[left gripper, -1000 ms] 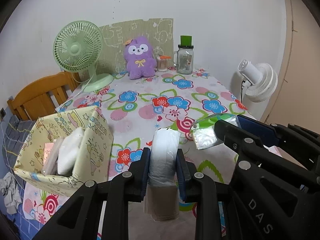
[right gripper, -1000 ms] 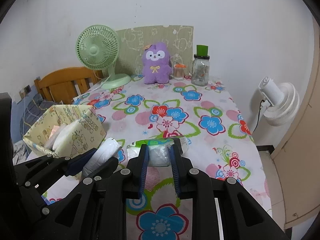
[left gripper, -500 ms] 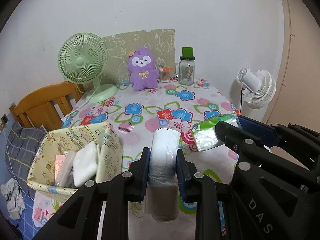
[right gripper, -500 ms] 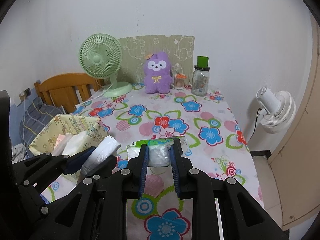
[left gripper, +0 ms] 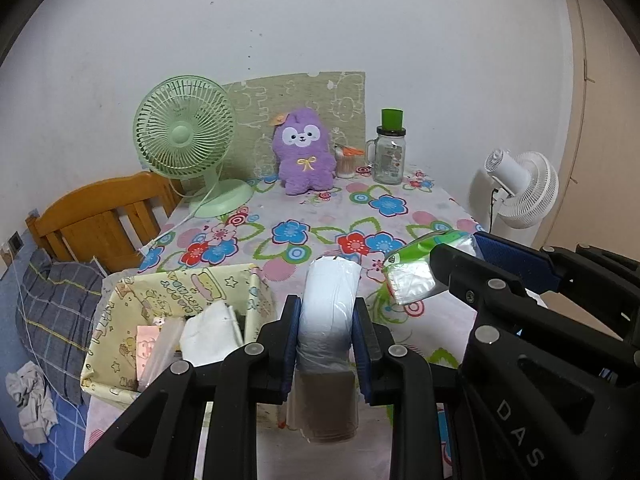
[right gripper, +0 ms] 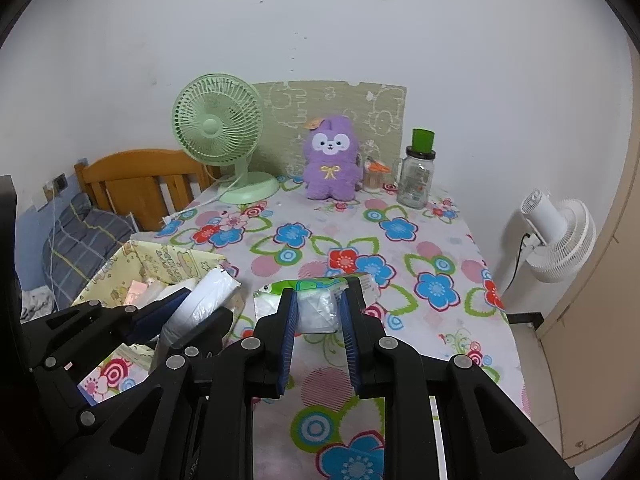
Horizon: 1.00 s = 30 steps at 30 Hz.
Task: Organize soft objects
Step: 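Carry the white roll with the left tool while the right tool carries the tissue pack to the box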
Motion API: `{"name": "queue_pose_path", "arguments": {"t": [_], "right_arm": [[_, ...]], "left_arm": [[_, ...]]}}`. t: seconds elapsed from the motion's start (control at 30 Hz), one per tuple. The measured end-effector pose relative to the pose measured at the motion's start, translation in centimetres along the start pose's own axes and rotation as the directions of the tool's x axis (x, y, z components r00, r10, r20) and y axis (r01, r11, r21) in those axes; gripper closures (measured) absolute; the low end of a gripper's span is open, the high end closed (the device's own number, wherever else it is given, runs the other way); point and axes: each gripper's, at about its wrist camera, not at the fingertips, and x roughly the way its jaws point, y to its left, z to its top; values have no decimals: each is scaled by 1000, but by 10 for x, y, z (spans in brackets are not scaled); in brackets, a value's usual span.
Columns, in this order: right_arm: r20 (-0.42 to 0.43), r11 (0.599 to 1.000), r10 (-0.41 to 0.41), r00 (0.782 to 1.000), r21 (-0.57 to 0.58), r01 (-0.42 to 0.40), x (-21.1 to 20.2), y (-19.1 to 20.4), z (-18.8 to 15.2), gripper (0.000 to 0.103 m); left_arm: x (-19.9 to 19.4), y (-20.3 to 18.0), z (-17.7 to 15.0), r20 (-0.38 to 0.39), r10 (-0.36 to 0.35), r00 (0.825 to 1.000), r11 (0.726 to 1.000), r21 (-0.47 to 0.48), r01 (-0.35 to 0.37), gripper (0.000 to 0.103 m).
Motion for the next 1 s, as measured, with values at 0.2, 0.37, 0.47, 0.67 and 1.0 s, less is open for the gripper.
{"name": "queue_pose_path", "arguments": {"t": [0.2, 0.37, 0.47, 0.67, 1.0], "right_arm": [[3, 1000, 14, 1000, -11, -14, 2, 16, 5, 78], [1, 999, 24, 1000, -22, -24, 6, 31, 10, 78], [-2, 999, 38, 999, -31, -38, 8, 40, 11, 78], [1, 997, 65, 998, -45, -65, 12, 55, 16, 78], [5, 992, 112, 994, -58, -111, 21, 77, 25, 78]], "left_arm": [[-3, 16, 0, 7, 5, 1000, 1000, -7, -5, 79], [-4, 29, 0, 8, 13, 1000, 1000, -17, -13, 79], [-4, 38, -1, 6, 20, 1000, 999, -26, -20, 79], [-8, 55, 0, 15, 46, 999, 998, -37, -45, 79], [-7, 77, 4, 26, 67, 997, 997, -40, -66, 79]]}}
